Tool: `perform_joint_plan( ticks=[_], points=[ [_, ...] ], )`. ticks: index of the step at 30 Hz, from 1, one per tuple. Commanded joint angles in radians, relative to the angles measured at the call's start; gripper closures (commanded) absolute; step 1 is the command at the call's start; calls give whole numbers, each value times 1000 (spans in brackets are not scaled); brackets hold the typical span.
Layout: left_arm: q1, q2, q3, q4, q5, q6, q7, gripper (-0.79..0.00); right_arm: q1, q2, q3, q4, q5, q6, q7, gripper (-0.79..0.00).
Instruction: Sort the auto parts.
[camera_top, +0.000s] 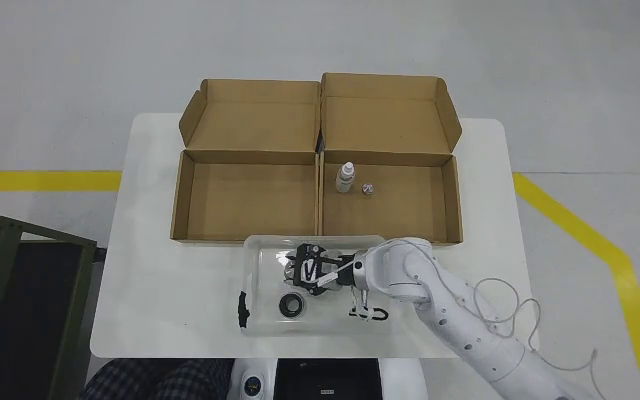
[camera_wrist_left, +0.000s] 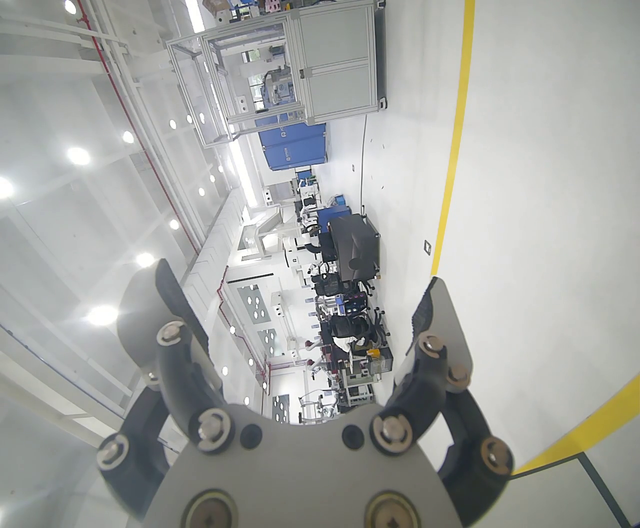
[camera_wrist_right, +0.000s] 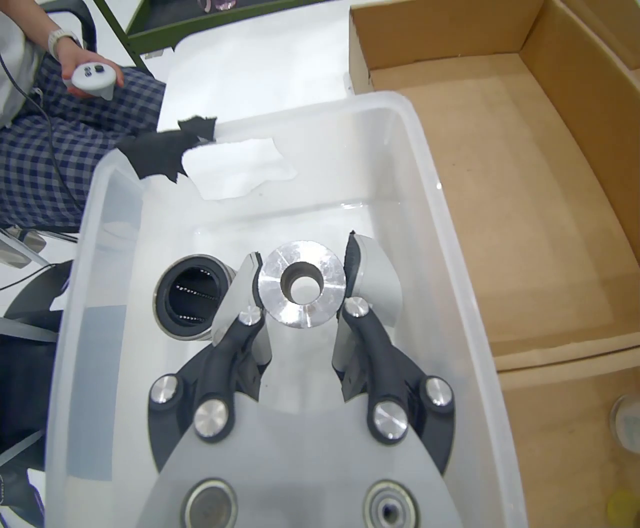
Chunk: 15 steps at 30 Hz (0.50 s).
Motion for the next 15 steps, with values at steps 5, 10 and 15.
perform_joint_plan(
  ticks=[5, 10, 15],
  points=[
    [0, 0, 0, 0, 0, 0, 0, -785, -23, 10, 51, -80, 59, 7, -17, 0],
    [0, 0, 0, 0, 0, 0, 0, -785, -46, 19, 100, -109, 122, 15, -36, 0],
    [0, 0, 0, 0, 0, 0, 0, -785, -68, 27, 148, -119, 216, 7, -65, 0]
  ],
)
